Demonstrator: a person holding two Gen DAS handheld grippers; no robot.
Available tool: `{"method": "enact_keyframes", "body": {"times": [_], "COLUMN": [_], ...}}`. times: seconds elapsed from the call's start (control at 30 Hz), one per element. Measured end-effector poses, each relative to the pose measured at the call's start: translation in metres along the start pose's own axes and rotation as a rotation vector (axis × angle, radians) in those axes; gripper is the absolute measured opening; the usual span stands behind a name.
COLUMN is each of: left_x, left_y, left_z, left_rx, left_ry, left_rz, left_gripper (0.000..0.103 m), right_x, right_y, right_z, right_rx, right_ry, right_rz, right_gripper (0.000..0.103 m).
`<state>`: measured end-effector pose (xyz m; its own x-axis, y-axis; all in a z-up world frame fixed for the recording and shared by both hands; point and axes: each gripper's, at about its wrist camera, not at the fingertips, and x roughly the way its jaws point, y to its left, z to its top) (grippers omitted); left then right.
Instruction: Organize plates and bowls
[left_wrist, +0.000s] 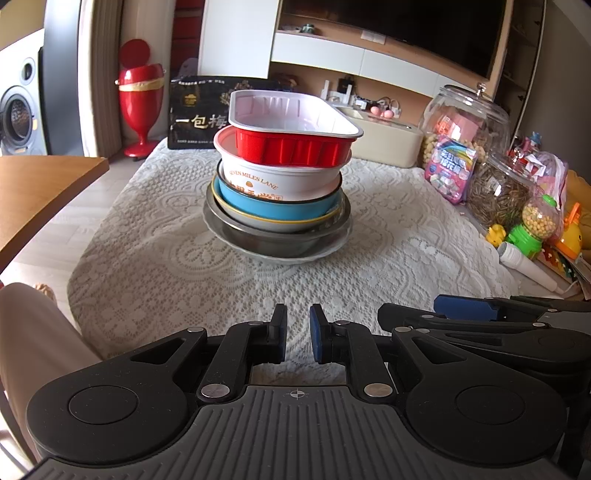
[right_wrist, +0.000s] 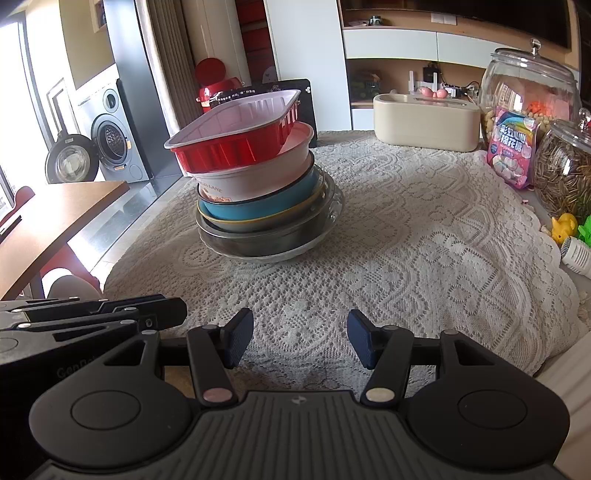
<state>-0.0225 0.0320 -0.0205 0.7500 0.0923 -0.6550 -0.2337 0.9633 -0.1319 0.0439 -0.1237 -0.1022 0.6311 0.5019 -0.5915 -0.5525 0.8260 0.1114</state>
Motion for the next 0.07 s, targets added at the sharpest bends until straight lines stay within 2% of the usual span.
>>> {"method": "enact_keyframes", "body": {"times": [0.07], "left_x": [-0.0007], "left_y": [-0.0002], "left_z": [0.0004], "left_rx": [0.000], "left_ry": [0.000], "left_rz": [-0.002], "left_gripper": [0.016], "right_x": [-0.0001], "right_y": [0.0003], "right_z": [0.0001], "right_rx": [0.000], "right_ry": [0.000], "right_rz": [0.000], "right_gripper": [0.057]}}
